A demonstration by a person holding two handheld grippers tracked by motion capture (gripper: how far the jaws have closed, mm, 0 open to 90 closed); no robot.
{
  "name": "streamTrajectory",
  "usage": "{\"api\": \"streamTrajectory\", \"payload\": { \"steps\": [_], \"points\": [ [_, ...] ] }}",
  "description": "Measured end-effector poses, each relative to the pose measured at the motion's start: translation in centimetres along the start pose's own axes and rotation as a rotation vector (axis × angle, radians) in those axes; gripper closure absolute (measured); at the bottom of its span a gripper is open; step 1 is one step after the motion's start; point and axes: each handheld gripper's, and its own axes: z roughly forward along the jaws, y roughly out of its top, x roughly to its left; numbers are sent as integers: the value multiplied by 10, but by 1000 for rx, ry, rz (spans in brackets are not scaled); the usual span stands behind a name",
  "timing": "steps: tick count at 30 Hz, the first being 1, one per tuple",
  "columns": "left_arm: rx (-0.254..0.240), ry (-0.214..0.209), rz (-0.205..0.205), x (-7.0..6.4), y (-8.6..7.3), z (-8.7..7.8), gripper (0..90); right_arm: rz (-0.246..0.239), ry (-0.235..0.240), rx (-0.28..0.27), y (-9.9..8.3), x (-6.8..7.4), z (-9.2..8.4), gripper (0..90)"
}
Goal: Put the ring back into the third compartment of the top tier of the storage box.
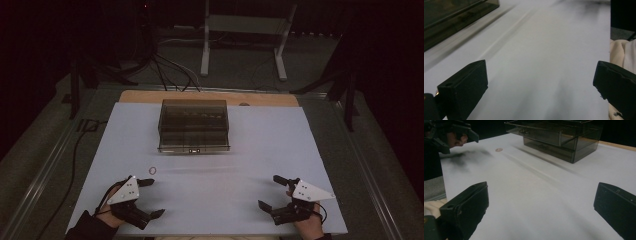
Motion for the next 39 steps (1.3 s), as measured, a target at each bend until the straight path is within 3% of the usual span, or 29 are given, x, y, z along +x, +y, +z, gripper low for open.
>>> {"api": "streamTrajectory", "payload": {
  "steps": [3, 16, 30, 39],
  "points": [
    [6, -24, 11, -3, 5, 3, 7, -1, -3, 5, 0, 0, 1, 0],
    [-31, -26, 31, -2, 16, -1, 7, -4, -1, 10, 0, 0, 1, 0],
    [-93, 41, 0, 8, 18, -15, 7, 3, -1, 16, 0, 1, 1, 0],
    [-89, 69, -13, 16, 21, -18, 7, 3, -2, 12, 0, 1, 1, 0]
  ]
}}
